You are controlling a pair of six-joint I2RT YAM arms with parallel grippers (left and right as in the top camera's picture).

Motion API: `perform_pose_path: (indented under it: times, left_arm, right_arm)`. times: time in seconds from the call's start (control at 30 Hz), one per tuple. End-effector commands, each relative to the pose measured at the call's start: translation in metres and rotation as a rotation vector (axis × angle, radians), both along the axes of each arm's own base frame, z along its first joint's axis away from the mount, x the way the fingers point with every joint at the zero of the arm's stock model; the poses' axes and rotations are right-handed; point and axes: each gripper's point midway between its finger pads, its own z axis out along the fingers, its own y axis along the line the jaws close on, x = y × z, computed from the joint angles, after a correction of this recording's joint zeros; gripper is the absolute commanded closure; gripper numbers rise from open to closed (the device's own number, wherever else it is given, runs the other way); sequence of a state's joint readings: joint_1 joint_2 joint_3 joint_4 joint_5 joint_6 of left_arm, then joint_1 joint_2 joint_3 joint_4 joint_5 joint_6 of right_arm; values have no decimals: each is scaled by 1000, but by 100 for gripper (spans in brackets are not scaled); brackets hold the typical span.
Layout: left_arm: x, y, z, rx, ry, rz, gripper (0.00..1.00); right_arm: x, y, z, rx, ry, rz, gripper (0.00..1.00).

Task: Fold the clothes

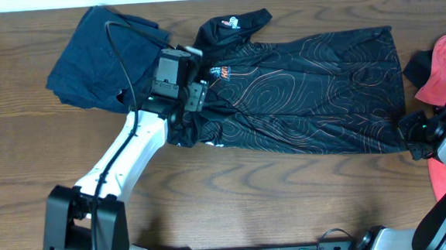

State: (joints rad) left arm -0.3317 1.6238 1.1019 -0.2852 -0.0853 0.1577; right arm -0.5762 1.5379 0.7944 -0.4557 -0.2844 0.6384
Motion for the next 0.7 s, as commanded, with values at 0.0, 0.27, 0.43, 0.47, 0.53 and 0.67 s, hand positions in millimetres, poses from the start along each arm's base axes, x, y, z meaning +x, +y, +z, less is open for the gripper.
perform_pose_path:
  times: [0.0, 0.27, 0.43, 0.47, 0.53, 0.67]
  left_arm:
    - [-15, 7, 25, -45, 3, 76, 17]
    - [-80, -18, -22, -220, 344, 48, 18]
    - [-82, -17, -58, -192, 408, 61, 21]
    - [-83, -18, -64, -187, 422, 60, 24]
    - [-84, -20, -74, -176, 444, 57, 28]
    - [-85, -19, -101, -150, 499, 72, 38]
  right_arm:
    - [-1, 5, -3, -2, 12, 26, 89]
    - [4, 29, -7, -49, 28, 174, 81]
    - [1, 33, -14, -117, 80, 202, 81]
    - [1, 35, -15, -120, 84, 206, 81]
    - [0, 35, -15, -122, 85, 207, 80]
    - [3, 33, -14, -132, 73, 205, 80]
